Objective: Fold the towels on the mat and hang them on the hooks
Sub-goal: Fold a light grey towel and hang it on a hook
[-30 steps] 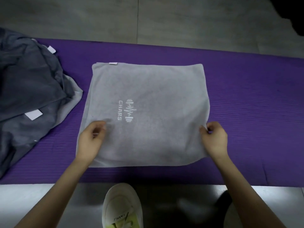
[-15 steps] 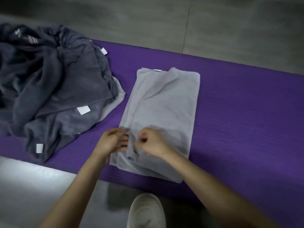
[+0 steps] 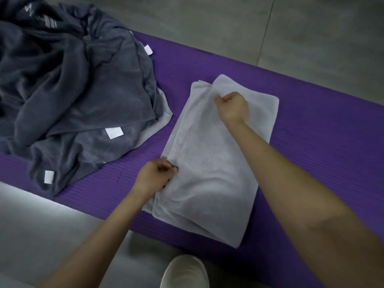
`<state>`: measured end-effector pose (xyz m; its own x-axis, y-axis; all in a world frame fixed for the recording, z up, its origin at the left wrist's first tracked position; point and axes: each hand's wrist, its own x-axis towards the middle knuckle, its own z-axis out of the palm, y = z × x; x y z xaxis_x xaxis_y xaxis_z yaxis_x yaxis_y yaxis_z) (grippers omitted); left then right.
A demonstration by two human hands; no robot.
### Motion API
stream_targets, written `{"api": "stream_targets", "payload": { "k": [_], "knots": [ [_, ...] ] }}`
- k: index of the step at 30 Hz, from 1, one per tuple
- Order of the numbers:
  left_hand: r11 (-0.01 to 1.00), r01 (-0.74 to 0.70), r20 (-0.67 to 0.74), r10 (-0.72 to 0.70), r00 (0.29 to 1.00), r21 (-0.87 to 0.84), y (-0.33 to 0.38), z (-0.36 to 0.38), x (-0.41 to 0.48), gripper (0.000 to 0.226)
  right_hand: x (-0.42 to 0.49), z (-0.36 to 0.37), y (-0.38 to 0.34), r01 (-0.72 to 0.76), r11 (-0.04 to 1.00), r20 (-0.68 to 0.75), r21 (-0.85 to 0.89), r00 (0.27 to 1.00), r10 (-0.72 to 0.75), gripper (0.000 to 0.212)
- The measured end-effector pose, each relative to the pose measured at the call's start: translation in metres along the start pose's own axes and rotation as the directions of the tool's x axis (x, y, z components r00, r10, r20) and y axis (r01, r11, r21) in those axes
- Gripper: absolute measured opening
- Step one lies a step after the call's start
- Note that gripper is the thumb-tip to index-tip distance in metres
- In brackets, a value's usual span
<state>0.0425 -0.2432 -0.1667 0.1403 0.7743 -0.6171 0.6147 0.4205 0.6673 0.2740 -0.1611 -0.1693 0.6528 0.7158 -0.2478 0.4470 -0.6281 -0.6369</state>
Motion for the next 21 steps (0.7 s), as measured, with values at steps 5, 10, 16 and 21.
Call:
{"api": "stream_targets", "payload": {
  "k": [5, 10, 16, 21],
  "knots": [
    [0.997, -0.016, -0.022, 0.017, 1.000, 0.077, -0.005, 0.002, 0.001, 0.018, 0.010, 0.032, -0.016, 0.013, 0.976, -0.009, -0.216, 1.000, -0.015, 0.048],
    [0.998, -0.056, 0.010, 0.056, 0.998, -0.039, -0.009, -0.002, -0.004, 0.018, 0.007, 0.029, -0.009, 0.031, 0.988, -0.105, -0.152, 0.993, -0.047, 0.016],
    [0.995, -0.097, -0.195, 0.091, 0.977, -0.021, -0.028, -0.014, -0.026, 0.015, -0.005, 0.025, -0.041, 0.186, 0.980, -0.147, 0.075, 0.974, -0.173, 0.009],
    [0.978, 0.034, -0.304, 0.032, 0.952, 0.207, -0.051, -0.018, -0.023, 0.028, -0.009, 0.041, -0.043, 0.193, 0.981, 0.175, 0.015, 0.966, -0.192, 0.028]
  ]
}}
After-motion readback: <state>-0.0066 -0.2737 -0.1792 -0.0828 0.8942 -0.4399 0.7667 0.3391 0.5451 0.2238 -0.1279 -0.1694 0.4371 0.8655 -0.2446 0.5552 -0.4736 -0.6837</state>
